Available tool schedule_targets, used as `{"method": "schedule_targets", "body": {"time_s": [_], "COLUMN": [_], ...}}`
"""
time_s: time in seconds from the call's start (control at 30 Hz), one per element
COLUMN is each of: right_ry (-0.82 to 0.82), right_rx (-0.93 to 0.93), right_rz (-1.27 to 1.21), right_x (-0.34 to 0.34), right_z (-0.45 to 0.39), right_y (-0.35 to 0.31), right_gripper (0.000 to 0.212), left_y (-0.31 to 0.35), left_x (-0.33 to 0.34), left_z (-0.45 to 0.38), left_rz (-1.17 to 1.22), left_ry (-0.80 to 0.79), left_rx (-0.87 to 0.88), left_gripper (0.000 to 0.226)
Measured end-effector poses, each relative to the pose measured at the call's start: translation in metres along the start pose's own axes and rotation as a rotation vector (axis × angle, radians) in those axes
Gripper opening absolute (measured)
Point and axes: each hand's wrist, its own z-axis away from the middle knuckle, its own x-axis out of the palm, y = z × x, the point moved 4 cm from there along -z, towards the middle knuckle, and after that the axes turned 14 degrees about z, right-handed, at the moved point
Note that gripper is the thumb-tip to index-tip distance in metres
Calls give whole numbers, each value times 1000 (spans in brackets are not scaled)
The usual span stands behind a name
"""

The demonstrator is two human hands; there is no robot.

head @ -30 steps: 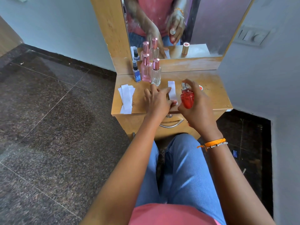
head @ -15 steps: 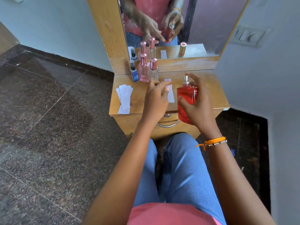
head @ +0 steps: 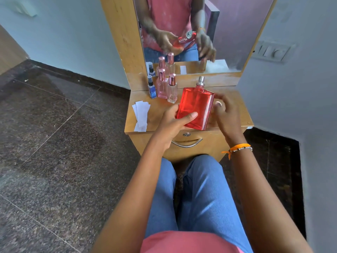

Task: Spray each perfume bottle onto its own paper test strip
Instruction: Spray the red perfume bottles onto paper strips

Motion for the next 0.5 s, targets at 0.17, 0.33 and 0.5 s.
{"method": "schedule_targets", "body": {"time_s": [0.17, 0.33, 0.5], "right_ry": [-67, -40, -362], "right_rx": [15, -3, -148], "right_rz": [122, -565, -505], "right_x": [4, -32, -30], "right_z": [-7, -26, -33], "right_y": [6, -37, -61], "right_gripper": [35, 22, 28], "left_y": [5, 4, 3], "left_x": [-6, -11, -12], "left_z": [3, 2, 2], "left_rz": [-58, -105, -117], "left_ry": [40, 41, 31], "left_rx": [34, 28, 29], "left_gripper": [34, 37, 37]}}
